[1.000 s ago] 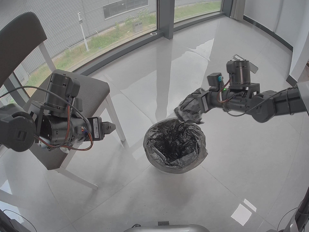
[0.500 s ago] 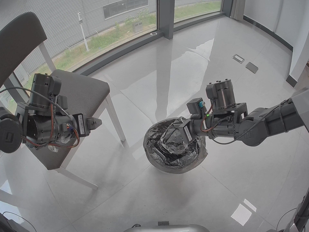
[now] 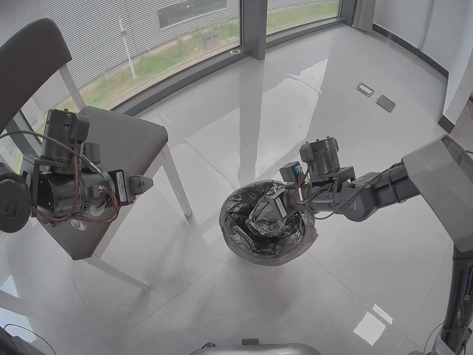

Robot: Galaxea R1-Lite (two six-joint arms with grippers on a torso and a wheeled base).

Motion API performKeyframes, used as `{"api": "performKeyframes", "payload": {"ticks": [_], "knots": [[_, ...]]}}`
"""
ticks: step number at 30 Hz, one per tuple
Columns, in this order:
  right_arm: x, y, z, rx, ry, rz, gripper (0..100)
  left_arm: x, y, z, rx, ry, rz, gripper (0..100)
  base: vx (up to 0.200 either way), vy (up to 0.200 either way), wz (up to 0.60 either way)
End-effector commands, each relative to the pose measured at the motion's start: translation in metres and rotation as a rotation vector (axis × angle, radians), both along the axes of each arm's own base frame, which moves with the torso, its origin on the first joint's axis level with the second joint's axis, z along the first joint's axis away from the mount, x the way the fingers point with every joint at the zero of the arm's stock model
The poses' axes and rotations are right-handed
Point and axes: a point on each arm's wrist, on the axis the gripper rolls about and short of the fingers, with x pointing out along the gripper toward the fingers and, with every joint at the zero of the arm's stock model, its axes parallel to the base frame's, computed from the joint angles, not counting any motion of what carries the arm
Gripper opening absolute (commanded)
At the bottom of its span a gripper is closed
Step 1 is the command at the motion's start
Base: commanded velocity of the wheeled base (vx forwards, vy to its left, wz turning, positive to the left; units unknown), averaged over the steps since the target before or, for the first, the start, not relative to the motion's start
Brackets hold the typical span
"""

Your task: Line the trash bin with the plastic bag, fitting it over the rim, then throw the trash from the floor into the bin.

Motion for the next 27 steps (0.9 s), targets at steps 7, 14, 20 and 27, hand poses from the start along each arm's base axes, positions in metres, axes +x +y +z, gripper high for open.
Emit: {"api": "performKeyframes", "payload": {"ticks": [7, 14, 20, 27], "knots": [[0.052, 0.001, -0.074, -0.034, 0.051, -0.041, 0, -0.003, 0.004, 0.006, -0.012, -0.033, 0.012, 100, 0.0, 0.0, 0.0], [0.062, 0.008, -0.099, -0.046, 0.075, -0.038, 0, -0.008, 0.009, 0.012, -0.019, -0.052, 0.024, 100, 0.0, 0.0, 0.0], [0.067, 0.004, -0.082, -0.024, 0.039, -0.052, 100, -0.013, 0.015, 0.012, -0.019, -0.056, 0.038, 100, 0.0, 0.0, 0.0], [0.057, -0.024, 0.029, 0.054, -0.139, -0.097, 100, -0.016, 0.026, 0.023, -0.034, -0.103, 0.08, 100, 0.0, 0.0, 0.0]]}}
